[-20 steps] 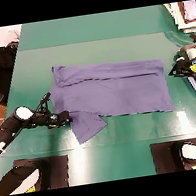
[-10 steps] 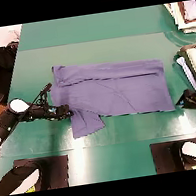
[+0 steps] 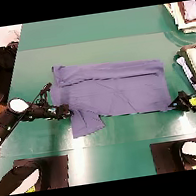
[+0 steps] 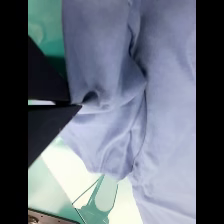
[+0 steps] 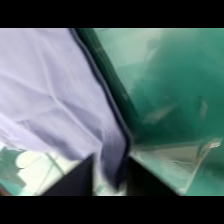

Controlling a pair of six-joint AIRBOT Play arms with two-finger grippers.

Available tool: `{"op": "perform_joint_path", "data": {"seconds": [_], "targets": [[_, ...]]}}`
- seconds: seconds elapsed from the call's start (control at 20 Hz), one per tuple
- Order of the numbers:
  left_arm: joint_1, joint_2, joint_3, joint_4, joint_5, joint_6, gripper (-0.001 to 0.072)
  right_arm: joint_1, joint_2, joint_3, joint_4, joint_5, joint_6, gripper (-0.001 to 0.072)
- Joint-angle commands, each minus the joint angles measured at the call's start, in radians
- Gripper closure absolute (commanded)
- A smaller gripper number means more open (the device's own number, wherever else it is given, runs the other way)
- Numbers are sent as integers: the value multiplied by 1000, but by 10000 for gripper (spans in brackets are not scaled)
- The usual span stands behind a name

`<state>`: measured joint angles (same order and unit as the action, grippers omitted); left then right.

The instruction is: Fold the shirts.

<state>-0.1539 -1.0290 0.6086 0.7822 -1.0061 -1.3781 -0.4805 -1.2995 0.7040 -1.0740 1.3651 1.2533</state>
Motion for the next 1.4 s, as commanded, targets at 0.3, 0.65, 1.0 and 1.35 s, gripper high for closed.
{"op": "perform_joint_path", "data": {"seconds": [0.3,0.65,1.0,1.35], "targets": [[0,150,19,221,-286,-61,681,45,231,60,-194,171,-12,695],[0,431,43,156,-545,-220,679,47,490,64,-303,262,34,695],[0,203,208,246,-166,-109,679,151,301,249,-201,138,40,695],[2,-157,380,250,55,-76,678,295,-55,533,-199,79,111,694]]}}
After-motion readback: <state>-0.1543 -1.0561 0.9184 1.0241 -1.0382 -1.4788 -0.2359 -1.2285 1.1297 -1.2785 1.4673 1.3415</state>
